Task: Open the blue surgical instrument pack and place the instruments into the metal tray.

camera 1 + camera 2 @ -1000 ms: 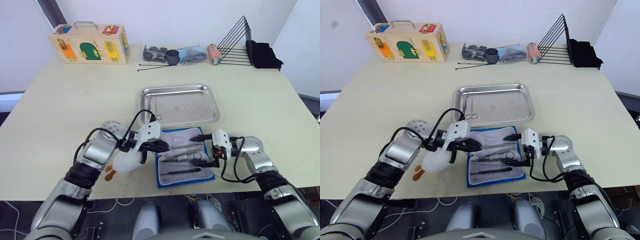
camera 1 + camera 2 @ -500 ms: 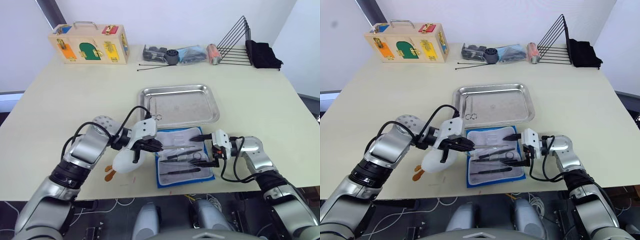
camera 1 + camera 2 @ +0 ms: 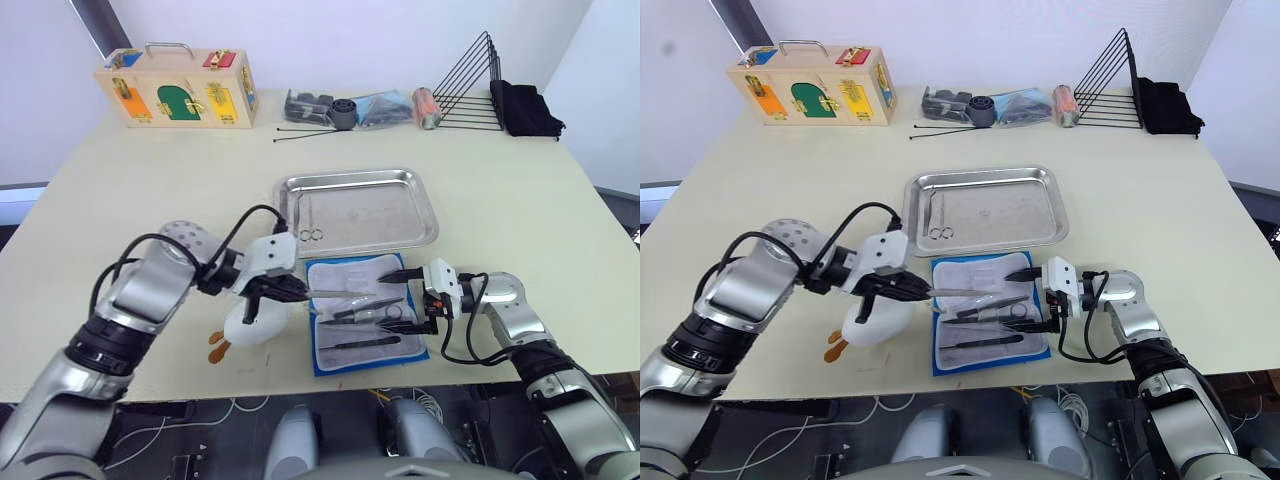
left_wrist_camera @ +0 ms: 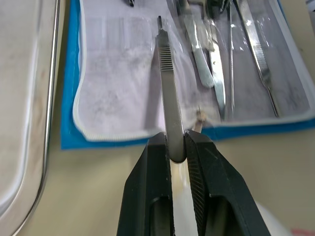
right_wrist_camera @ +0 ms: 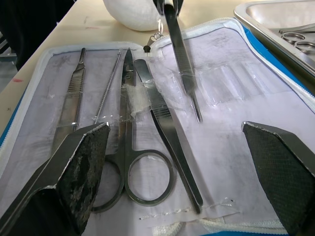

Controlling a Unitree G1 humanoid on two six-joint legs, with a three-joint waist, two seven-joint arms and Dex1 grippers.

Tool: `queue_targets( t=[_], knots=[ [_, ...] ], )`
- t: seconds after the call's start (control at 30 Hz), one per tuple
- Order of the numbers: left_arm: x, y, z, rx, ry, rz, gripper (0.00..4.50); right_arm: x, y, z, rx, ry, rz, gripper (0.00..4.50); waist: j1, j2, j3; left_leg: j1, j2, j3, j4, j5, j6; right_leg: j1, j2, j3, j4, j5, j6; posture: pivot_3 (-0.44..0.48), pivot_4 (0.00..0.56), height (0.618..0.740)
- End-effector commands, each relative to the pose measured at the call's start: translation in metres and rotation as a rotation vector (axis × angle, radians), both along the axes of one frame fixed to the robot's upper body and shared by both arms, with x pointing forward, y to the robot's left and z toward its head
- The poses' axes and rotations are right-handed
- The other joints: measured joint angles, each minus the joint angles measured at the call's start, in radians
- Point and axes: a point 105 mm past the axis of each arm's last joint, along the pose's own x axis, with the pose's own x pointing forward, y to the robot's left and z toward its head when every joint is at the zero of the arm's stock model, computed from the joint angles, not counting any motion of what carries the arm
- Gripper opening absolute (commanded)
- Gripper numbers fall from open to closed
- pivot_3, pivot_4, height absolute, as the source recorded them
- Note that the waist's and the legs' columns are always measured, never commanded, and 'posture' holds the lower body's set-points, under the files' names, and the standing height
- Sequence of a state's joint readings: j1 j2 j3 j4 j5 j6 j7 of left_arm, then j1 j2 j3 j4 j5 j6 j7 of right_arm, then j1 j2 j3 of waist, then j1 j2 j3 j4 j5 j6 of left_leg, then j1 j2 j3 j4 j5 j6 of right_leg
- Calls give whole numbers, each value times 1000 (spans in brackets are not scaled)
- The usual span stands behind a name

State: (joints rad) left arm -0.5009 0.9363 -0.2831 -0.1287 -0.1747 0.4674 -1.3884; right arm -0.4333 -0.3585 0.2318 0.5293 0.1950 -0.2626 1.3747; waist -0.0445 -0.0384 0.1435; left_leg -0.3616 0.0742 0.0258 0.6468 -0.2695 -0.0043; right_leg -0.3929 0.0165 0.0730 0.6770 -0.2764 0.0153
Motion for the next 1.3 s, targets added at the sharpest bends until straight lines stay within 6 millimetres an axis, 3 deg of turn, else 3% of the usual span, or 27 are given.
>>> queue_targets(
  t=[0.03,0.53,0.8,0.93,1.3],
  knots=[
    [-1,4,14,-1,-33,-29,23,-25,0,-48,-127,173,34,4500,0,0,0,0,0,0,0,0,0,0,0,0,0,0,0,0,150,740],
    [-8,33,29,58,36,-11,23,-25,0,-48,-127,172,35,4500,-1,1,1,0,1,0,0,0,0,-1,1,0,1,-1,-1,0,150,740],
    [-5,39,45,34,4,33,23,-25,0,-48,-127,173,37,4500,-1,1,1,0,1,0,0,0,0,-1,1,0,1,-1,-1,0,150,740],
    [-1,33,55,-46,-15,77,23,-25,0,-48,-128,172,37,4500,0,1,2,0,1,0,0,0,0,-1,1,0,1,-1,-1,0,150,740],
    [39,-13,80,-406,-177,404,23,-24,1,-49,-129,169,40,4500,-2,-3,0,0,1,-2,1,0,0,0,1,-1,2,-1,-1,0,150,740]
  ],
)
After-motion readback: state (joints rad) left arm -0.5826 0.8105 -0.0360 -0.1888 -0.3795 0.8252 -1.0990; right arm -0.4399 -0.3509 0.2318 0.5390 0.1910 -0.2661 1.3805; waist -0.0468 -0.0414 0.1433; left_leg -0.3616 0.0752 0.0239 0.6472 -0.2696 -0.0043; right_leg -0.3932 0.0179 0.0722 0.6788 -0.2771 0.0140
